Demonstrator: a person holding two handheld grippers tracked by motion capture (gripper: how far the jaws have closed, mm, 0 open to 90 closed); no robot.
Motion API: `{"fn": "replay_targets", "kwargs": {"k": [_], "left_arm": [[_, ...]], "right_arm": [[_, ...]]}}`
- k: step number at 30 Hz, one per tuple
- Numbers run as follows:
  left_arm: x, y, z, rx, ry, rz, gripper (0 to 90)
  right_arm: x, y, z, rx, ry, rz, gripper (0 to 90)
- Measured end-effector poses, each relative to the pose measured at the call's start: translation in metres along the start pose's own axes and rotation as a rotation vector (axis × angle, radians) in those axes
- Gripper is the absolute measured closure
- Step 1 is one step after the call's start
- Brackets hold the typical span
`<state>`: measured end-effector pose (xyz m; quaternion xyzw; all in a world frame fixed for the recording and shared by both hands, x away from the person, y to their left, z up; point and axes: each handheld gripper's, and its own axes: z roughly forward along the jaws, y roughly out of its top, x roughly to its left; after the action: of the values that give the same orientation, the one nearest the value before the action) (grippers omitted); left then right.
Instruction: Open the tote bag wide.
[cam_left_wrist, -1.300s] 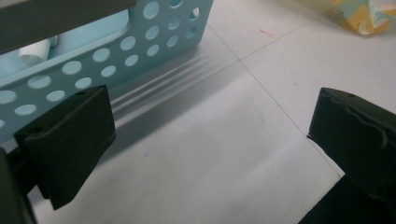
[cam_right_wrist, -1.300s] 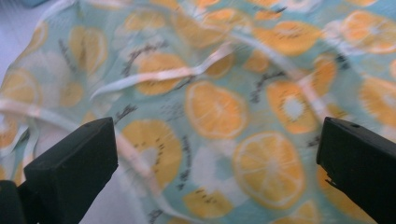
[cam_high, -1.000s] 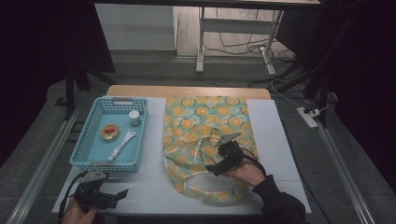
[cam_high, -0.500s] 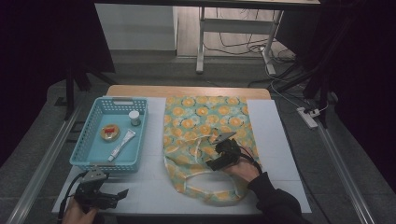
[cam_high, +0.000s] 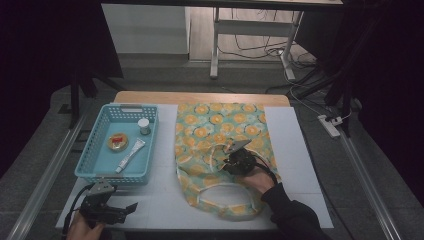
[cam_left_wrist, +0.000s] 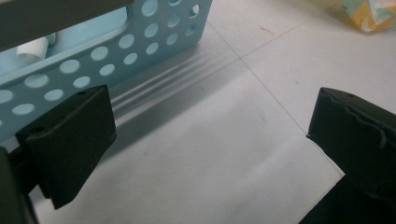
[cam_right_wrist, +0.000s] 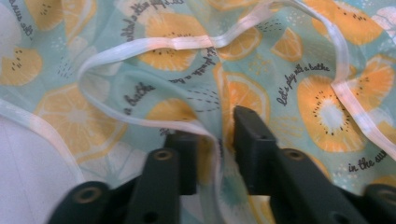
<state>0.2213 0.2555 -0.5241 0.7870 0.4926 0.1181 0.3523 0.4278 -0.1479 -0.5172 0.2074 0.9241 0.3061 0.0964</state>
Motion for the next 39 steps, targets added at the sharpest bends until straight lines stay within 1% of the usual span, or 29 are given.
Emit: {"fn": "replay_targets", "kwargs": {"k": [2, 3, 4, 5, 6, 7, 9, 13, 14, 16, 21, 23, 26, 31, 35, 36, 37, 38, 39], "left_arm": [[0.0, 0.0, 0.0, 0.001, 0.001, 0.0, 1.1], [0.0, 0.0, 0.0, 0.001, 0.001, 0.0, 1.1], [0.0, 0.0, 0.0, 0.001, 0.0, 0.0, 1.1], [0.0, 0.0, 0.0, 0.001, 0.0, 0.0, 1.1], [0.0, 0.0, 0.0, 0.001, 0.0, 0.0, 1.1], [0.0, 0.0, 0.0, 0.001, 0.0, 0.0, 1.1], [0.0, 0.0, 0.0, 0.002, 0.0, 0.0, 1.1], [0.0, 0.0, 0.0, 0.001, 0.0, 0.0, 1.2], [0.0, 0.0, 0.0, 0.001, 0.0, -0.001, 1.1], [0.0, 0.0, 0.0, 0.001, 0.0, -0.001, 1.2], [0.0, 0.0, 0.0, 0.0, -0.002, -0.004, 1.1], [0.001, 0.0, 0.0, 0.001, -0.003, -0.004, 1.1], [0.001, 0.0, 0.0, 0.0, -0.003, -0.004, 1.1], [0.001, 0.0, 0.0, -0.001, -0.005, -0.005, 1.1], [0.001, 0.0, -0.001, -0.004, -0.006, -0.006, 1.1], [0.001, 0.0, -0.001, -0.004, -0.006, -0.007, 1.1], [0.001, 0.0, -0.001, -0.004, -0.007, -0.006, 1.1], [0.001, 0.0, -0.001, -0.004, -0.008, -0.007, 1.1], [0.001, 0.0, -0.001, -0.005, -0.008, -0.008, 1.1]], "right_arm": [[0.0, 0.0, 0.0, -0.001, 0.004, -0.006, 83.3], [0.0, 0.0, 0.0, -0.001, 0.004, -0.006, 83.3], [-0.001, 0.001, 0.0, 0.0, 0.011, -0.007, 87.7], [-0.002, 0.001, -0.001, -0.001, 0.017, -0.003, 88.8], [-0.002, 0.001, -0.001, -0.001, 0.017, -0.003, 88.8], [-0.003, 0.002, -0.003, -0.011, 0.027, 0.009, 89.3], [-0.004, 0.003, -0.005, -0.011, 0.043, 0.021, 89.5], [-0.006, 0.004, -0.008, -0.025, 0.057, 0.038, 89.6], [-0.008, 0.007, -0.01, -0.038, 0.082, 0.052, 89.6], [-0.009, 0.009, -0.013, -0.053, 0.094, 0.059, 89.6], [-0.01, 0.015, -0.016, -0.056, 0.11, 0.054, 89.6], [-0.011, 0.02, -0.018, -0.075, 0.122, 0.05, 89.5], [-0.012, 0.024, -0.02, -0.08, 0.133, 0.045, 89.5], [-0.015, 0.04, -0.023, -0.105, 0.156, 0.06, 89.6], [-0.017, 0.052, -0.024, -0.112, 0.16, 0.052, 89.6], [-0.017, 0.052, -0.024, -0.112, 0.16, 0.052, 89.6], [-0.017, 0.057, -0.024, -0.114, 0.164, 0.049, 89.6], [-0.017, 0.057, -0.024, -0.114, 0.164, 0.049, 89.6], [-0.018, 0.062, -0.025, -0.118, 0.166, 0.046, 89.6]]}}
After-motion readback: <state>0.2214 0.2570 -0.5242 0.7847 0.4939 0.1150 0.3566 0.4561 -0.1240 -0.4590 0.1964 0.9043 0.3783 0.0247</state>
